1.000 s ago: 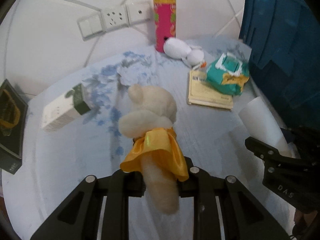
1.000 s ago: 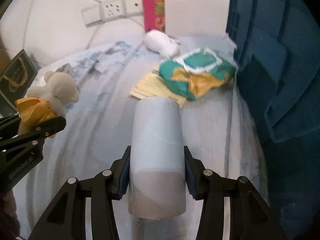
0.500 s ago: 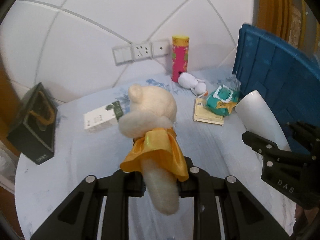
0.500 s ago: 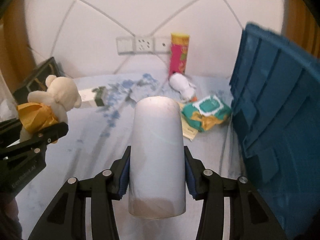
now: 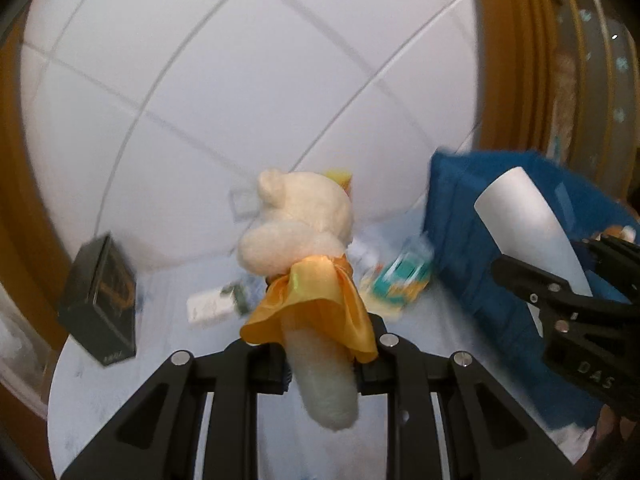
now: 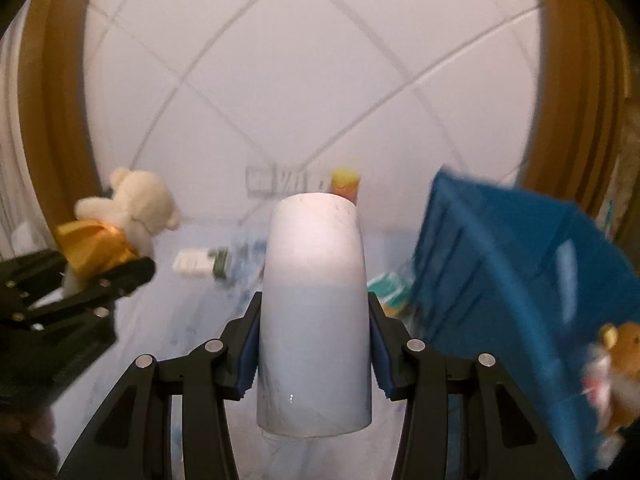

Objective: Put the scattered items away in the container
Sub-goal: 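Lift the plush with the left tool while the right tool lifts the paper roll toward the crate, then open both tools over the blue crate to drop the plush and paper roll, then move both tools back to the table toward the wipes pack and white box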

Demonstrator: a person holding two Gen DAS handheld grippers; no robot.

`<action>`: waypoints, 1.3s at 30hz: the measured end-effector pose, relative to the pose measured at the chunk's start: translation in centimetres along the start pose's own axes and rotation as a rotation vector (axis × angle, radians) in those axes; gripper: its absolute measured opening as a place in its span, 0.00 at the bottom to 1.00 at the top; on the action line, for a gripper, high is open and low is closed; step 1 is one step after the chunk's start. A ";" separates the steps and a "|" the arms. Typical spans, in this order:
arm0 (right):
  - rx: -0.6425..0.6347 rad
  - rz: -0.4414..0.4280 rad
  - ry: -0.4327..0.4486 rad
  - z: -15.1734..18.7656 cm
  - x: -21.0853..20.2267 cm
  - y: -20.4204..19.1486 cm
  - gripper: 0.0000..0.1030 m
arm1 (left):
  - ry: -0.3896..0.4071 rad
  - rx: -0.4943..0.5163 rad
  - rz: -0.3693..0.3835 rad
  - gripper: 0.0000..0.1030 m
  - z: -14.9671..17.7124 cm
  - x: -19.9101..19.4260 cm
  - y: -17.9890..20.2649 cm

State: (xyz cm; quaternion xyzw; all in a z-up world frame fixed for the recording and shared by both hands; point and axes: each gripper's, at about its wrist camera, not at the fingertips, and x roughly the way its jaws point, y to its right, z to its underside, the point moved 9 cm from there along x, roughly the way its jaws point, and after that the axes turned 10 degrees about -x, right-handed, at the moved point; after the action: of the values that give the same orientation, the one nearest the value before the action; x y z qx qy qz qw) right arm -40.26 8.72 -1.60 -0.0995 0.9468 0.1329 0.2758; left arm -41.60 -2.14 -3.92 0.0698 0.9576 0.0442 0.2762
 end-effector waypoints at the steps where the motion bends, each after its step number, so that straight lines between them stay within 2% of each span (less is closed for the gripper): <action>1: 0.001 0.005 0.022 -0.5 -1.4 1.2 0.45 | 0.024 -0.003 0.016 0.21 -0.9 -0.8 1.5; 5: 0.015 0.030 0.104 -2.0 -7.7 7.1 0.45 | 0.087 0.002 0.115 0.21 -3.9 -3.3 9.6; 9: 0.038 0.128 0.152 -1.3 -13.6 14.7 0.45 | 0.123 0.033 0.216 0.21 -5.6 -5.4 17.7; 14: 0.100 0.256 0.123 2.8 -17.3 23.3 0.45 | 0.104 0.089 0.337 0.21 -5.4 -6.6 27.5; 20: 0.181 0.322 0.040 9.0 -18.0 29.8 0.45 | 0.050 0.158 0.388 0.21 -3.3 -6.1 34.7; 23: 0.211 0.332 0.017 11.0 -18.6 31.5 0.45 | 0.024 0.193 0.400 0.22 -2.4 -6.0 36.6; 24: 0.218 0.338 0.017 11.3 -19.0 31.8 0.48 | 0.018 0.199 0.396 0.31 -2.2 -5.9 37.1; 25: 0.223 0.348 0.017 11.5 -19.4 32.1 0.60 | 0.015 0.202 0.385 0.54 -2.2 -5.7 37.3; 26: 0.227 0.359 0.016 11.8 -19.5 32.5 0.69 | 0.018 0.203 0.373 0.69 -2.1 -5.6 37.4; 27: 0.230 0.369 0.018 11.9 -19.7 32.7 0.85 | 0.029 0.199 0.361 0.88 -2.2 -5.6 37.2; 28: 0.231 0.381 0.021 11.9 -20.0 32.9 0.89 | 0.046 0.192 0.349 0.92 -2.2 -5.9 36.9; 30: 0.231 0.390 0.022 12.1 -20.1 33.0 0.90 | 0.045 0.179 0.340 0.94 -2.1 -6.0 36.3; 34: 0.230 0.388 0.017 11.9 -19.7 32.4 1.00 | 0.045 0.163 0.318 0.94 -2.1 -6.0 34.6; 39: 0.220 0.371 0.029 10.9 -19.2 30.3 1.00 | 0.053 0.132 0.277 0.94 -2.2 -6.0 30.8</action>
State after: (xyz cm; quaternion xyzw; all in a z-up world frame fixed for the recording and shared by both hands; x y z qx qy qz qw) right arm -26.87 42.91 6.08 0.1054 0.9616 0.0758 0.2419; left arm -34.44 27.24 4.89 0.2178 0.9466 0.0207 0.2369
